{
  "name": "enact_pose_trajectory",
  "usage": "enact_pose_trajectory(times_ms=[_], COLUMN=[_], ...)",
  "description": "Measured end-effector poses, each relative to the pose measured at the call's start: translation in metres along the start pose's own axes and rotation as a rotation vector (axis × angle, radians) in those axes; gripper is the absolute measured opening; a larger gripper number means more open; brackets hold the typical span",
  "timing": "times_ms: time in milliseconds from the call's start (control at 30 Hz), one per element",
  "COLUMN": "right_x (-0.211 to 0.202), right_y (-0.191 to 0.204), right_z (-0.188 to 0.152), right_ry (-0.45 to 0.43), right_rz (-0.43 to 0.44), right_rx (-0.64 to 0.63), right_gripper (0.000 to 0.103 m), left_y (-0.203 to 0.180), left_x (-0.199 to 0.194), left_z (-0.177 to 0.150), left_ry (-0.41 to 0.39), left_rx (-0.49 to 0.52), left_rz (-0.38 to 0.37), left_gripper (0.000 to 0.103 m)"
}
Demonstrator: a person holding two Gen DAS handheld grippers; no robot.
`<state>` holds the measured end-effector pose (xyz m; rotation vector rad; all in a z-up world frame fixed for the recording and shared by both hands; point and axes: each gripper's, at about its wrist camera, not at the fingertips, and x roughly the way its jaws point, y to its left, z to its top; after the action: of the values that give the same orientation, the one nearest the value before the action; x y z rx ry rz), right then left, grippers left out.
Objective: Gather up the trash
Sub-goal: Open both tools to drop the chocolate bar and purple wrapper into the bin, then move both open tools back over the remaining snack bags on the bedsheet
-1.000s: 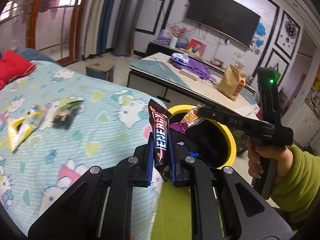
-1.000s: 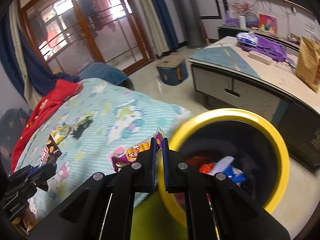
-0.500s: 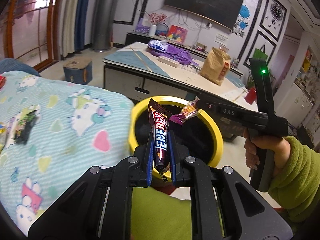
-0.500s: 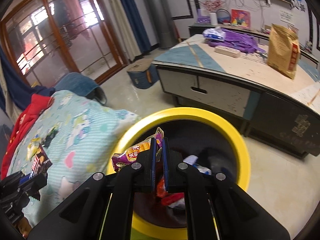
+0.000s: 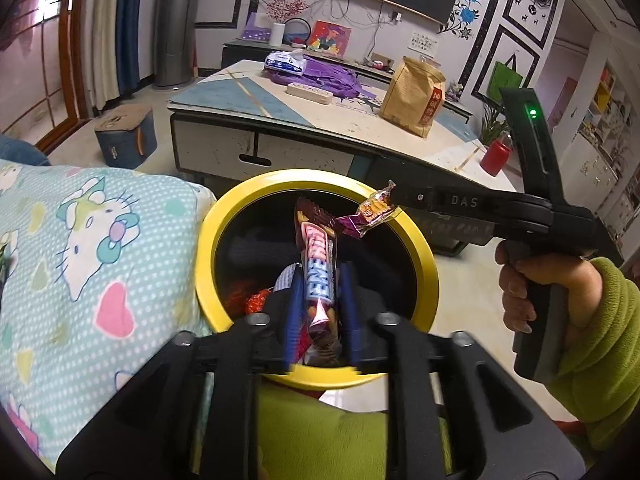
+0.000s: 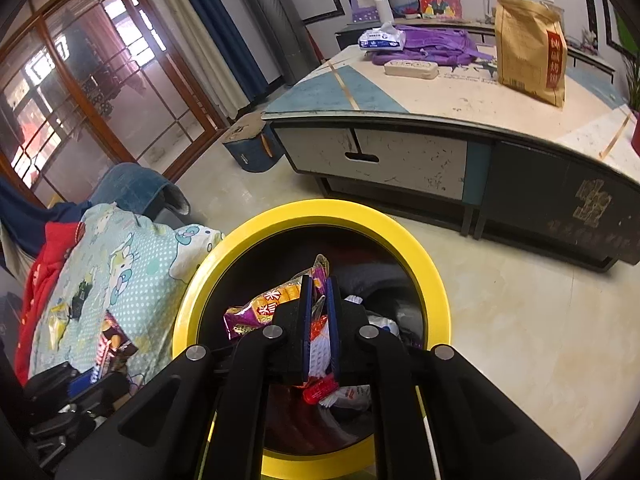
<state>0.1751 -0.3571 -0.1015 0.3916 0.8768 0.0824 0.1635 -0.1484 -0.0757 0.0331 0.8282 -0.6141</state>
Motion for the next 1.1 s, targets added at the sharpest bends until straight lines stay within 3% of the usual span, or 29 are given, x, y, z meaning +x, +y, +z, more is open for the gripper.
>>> enact_pose_trajectory(times_ms=[67,167,233,367,500,767,1100], right_x=[0.0,-0.001,0.0,0.003,0.001,-0.008,0.001], right_y=[-0.002,-0.005,-0.006,0.0,0.017,0.075,0.15], right_z=[0.001,0.003,0.004,0.002,-0.001,-0.006,-0.012], right_ry=[0.001,-0.009,-0.011,-0.006,-0.015,-0.044,-0.015], right_rz=[0.009,0.012,0.013,0.019,0.039,0.12,0.215], right_rx=[0.013,0.032,0.037,0.029,-0.009,-0.143,-0.254], right_gripper=[0.011,0.025,0.027,0.03,0.03,0.034,0.036], left_y=[0.0,0.001,0.002,0.007,0.02,0.061,0.133], left_x=[0.001,-0.001,-0.003,-0.011,-0.024,-0.057,-0.117], left_z=[0.001,0.001,0.001,-0.001,-0.002,0.001,-0.01], left_ry=[-0.011,-0.024,-0.038,-0.064,-0.097,-0.165,-0.27], left_rx=[-0.005,-0.011,-0.018,-0.029,-0.053,-0.149,-0.309], left_rz=[0.007,0.015,0.025,0.056,0.1,0.213,0.393], left_gripper=[0.05,0.062,0.074,0.085,0.092,0.092,0.092])
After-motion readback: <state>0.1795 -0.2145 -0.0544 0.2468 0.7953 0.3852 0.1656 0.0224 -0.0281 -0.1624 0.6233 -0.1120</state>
